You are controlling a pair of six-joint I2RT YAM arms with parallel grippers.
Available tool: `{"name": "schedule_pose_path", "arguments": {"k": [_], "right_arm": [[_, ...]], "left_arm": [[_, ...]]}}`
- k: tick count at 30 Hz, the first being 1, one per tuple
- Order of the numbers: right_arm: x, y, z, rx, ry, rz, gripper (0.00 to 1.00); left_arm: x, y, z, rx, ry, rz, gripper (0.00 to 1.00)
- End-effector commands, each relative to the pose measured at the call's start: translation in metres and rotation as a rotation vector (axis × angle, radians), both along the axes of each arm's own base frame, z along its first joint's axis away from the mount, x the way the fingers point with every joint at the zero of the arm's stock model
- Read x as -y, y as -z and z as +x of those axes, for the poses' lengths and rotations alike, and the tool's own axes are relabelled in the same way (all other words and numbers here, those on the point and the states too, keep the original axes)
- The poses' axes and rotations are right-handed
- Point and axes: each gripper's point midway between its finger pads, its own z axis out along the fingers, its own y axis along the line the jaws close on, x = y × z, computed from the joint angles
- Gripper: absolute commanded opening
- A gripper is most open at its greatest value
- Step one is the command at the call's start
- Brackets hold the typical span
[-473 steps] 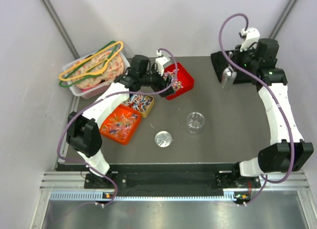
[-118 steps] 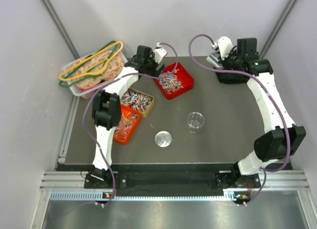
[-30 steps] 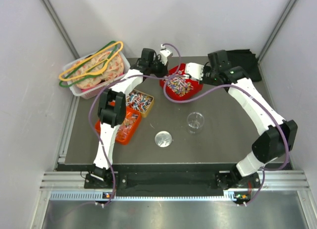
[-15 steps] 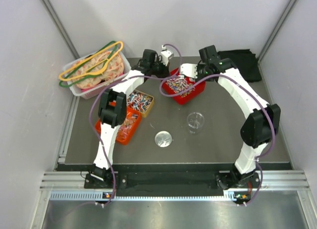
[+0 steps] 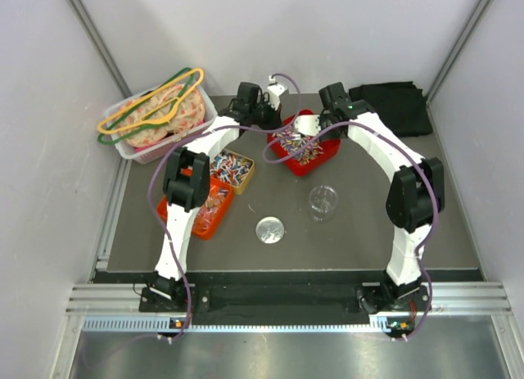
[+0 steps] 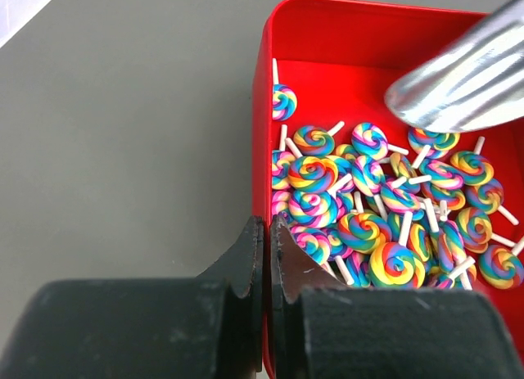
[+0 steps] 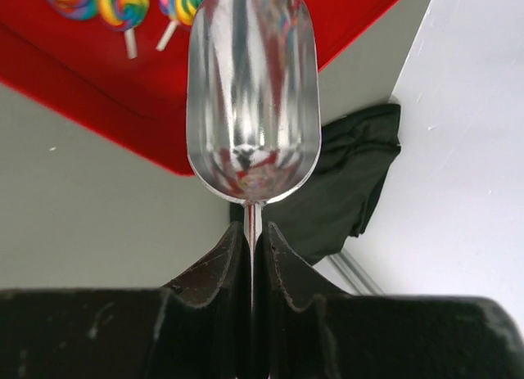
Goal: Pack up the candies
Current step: Adjust the storage box at the center of the board.
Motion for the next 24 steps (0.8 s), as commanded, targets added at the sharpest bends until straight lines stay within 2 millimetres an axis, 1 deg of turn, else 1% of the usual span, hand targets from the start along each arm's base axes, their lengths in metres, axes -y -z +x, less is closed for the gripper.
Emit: {"name": "schedule_pose_path", "arguments": {"k": [1,3,4,6,7,10,12,13,15,16,18,19,21,22,24], "right_arm": [[-0.008,-0.008,0.016,0.055,-0.021,-0.011,0.00],[-0.010,-0.002,0.015,0.040,-0.029,-0.004,0.00],[-0.012,0.004,0.013,0.023,-0.037,0.001,0.00],[-0.014,0.009,0.015,0.028,-0.041,0.014,0.00],[-0.015,0.015,0.013,0.018,-0.048,0.023,0.00],[-0.019,0.022,0.010,0.003,-0.062,0.043,0.00],[-0.020,0.024,0.009,-0.008,-0.072,0.054,0.00],[-0.020,0.028,0.007,-0.020,-0.078,0.058,0.00],[-0.019,0.032,0.006,-0.026,-0.088,0.049,0.00],[-0.017,0.037,0.004,-0.036,-0.088,0.045,0.00],[-0.015,0.042,0.004,-0.046,-0.091,0.042,0.00],[-0.014,0.046,0.001,-0.053,-0.094,0.039,0.00],[-0.013,0.048,0.002,-0.039,-0.101,0.031,0.00],[-0.012,0.054,-0.002,-0.055,-0.107,0.026,0.00],[-0.010,0.059,-0.004,-0.068,-0.108,0.026,0.00]], "left_arm": [[0.020,-0.121,0.003,0.215,0.054,-0.178,0.00],[0.021,-0.119,0.004,0.215,0.052,-0.178,0.00],[0.020,-0.115,0.007,0.218,0.043,-0.169,0.00],[0.023,-0.107,0.007,0.217,0.044,-0.155,0.00],[0.023,-0.100,0.010,0.216,0.041,-0.146,0.00],[0.020,-0.079,0.015,0.214,0.029,-0.108,0.00],[0.017,-0.067,0.018,0.210,0.021,-0.093,0.00],[0.017,-0.058,0.019,0.209,0.028,-0.077,0.00],[0.017,-0.053,0.021,0.213,0.028,-0.068,0.00],[0.017,-0.045,0.022,0.205,0.027,-0.062,0.00],[0.017,-0.040,0.024,0.205,0.023,-0.054,0.00],[0.016,-0.034,0.025,0.198,0.021,-0.048,0.00],[0.016,-0.026,0.025,0.194,0.022,-0.037,0.00],[0.015,-0.021,0.026,0.186,0.019,-0.032,0.00],[0.015,-0.015,0.026,0.182,0.021,-0.025,0.00]]}}
